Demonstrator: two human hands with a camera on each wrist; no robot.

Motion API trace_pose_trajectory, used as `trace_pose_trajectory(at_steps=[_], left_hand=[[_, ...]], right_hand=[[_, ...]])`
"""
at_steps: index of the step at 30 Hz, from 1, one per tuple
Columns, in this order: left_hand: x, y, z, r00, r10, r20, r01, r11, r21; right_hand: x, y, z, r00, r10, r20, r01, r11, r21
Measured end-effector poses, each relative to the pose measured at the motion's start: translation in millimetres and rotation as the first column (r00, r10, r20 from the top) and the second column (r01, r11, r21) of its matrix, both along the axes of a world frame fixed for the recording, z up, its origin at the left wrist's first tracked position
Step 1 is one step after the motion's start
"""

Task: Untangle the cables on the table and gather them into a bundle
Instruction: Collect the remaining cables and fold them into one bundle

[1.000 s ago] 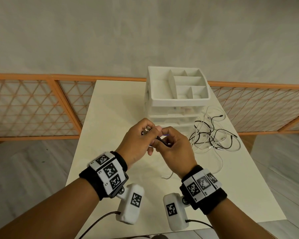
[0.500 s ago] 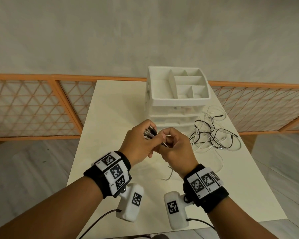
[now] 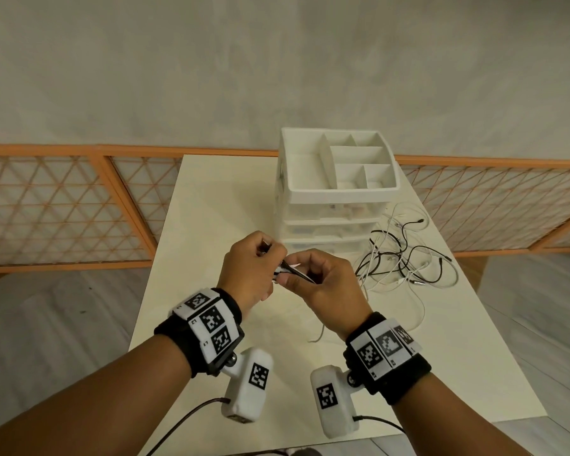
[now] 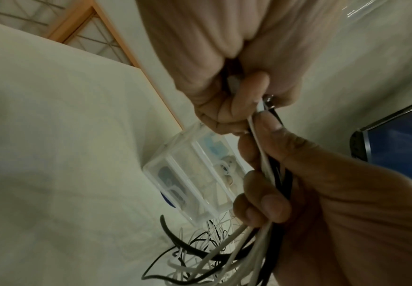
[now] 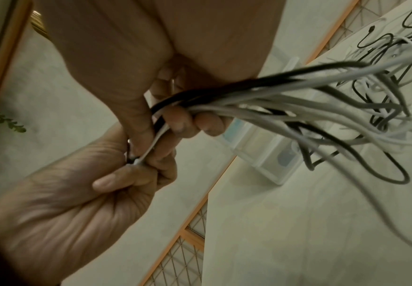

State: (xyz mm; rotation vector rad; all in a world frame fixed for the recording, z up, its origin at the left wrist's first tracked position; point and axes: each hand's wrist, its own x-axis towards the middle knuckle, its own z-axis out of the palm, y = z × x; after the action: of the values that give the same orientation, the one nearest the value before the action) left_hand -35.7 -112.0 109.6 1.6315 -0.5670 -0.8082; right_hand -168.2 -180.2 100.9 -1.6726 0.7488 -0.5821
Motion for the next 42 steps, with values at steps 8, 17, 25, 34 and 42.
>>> trace_pose_trajectory(at_steps=[8,17,25,34,42], left_hand=[[23.4,7.5,-1.0,0.987,-0.116,0.112,0.082,0.960,0.269],[-13.7,1.1,20.1,0.502,-0.540,0.675,0.327,0.841,0.431],[9.5,4.3,21.6,0.751,-0.512,0.418,0.380,0.852,0.361],[8.0,6.6,24.6,0.876,-0.456,0.156,0.418,0.880,0.228],[9.2,13.4,34.0,0.905,-0.424,0.013,0.414,0.890,0.191]], right_hand=[[-19.7,-22.4,-5.8,0.968,0.118,-0.221,-0.122,0.992,-0.004],[-3.7,-15.1,5.0,0.972,0.130,-0.198,-0.164,0.973,-0.162],[-32.8,-38.6,2.9,0.993,0.088,-0.082,-0.093,0.994,-0.061],[-26.6,-28.3,15.3,0.998,0.025,-0.057,-0.042,0.944,-0.328],[-23.3,-12.6,17.5,0.983,0.145,-0.110,-0.182,0.822,-0.540]])
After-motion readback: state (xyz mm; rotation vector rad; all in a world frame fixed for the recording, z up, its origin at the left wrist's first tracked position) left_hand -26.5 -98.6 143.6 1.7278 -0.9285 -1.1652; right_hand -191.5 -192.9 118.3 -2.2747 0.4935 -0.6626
